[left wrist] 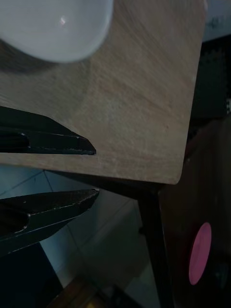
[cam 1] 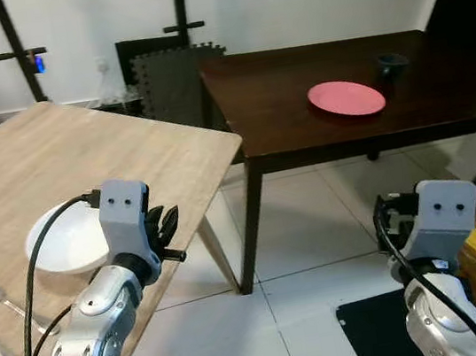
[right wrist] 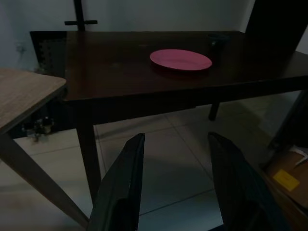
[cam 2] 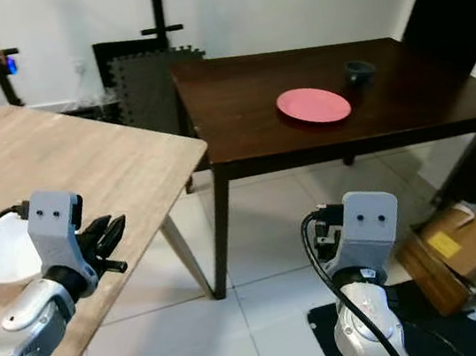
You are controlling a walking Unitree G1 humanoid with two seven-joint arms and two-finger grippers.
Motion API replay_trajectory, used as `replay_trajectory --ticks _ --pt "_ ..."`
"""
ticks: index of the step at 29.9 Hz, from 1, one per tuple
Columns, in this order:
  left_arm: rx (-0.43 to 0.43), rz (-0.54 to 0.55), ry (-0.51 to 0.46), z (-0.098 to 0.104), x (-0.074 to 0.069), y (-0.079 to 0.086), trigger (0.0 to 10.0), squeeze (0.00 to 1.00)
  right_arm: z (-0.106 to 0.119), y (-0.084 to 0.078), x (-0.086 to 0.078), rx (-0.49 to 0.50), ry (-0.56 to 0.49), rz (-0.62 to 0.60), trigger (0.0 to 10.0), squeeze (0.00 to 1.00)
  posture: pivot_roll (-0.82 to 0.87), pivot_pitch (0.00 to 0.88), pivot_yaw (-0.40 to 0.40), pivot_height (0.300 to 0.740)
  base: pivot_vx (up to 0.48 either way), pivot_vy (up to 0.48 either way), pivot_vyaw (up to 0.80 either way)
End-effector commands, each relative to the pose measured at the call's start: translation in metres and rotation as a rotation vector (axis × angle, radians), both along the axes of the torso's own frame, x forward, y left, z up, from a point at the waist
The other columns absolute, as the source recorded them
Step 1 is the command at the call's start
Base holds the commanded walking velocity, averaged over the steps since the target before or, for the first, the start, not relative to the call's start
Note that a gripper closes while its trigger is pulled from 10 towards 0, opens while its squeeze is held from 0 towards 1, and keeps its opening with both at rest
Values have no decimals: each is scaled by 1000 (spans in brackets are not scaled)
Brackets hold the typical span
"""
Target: Setting the table
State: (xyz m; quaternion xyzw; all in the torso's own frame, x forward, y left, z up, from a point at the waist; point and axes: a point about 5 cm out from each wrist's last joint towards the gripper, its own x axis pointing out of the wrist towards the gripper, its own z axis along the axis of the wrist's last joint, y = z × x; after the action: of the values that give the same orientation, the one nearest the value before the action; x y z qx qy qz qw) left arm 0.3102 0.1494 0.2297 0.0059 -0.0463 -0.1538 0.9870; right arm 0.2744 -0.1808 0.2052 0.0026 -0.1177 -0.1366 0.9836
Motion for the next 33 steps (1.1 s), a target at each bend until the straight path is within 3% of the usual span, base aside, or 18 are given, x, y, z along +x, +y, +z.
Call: replay_trajectory --ticks 1,9,33 --pt "6 -24 7 -3 -2 -5 10000 0 -5 -5 -1 4 23 -25 10000 0 77 75 -7 740 0 0 0" --pt "6 -62 -19 0 -3 -8 10000 0 -4 -5 0 6 20 -25 10000 0 76 70 -6 740 339 0 0" --pt "11 -87 -26 0 -3 -11 10000 0 -5 -5 -1 19 25 -29 10000 0 74 77 -3 740 480 0 -800"
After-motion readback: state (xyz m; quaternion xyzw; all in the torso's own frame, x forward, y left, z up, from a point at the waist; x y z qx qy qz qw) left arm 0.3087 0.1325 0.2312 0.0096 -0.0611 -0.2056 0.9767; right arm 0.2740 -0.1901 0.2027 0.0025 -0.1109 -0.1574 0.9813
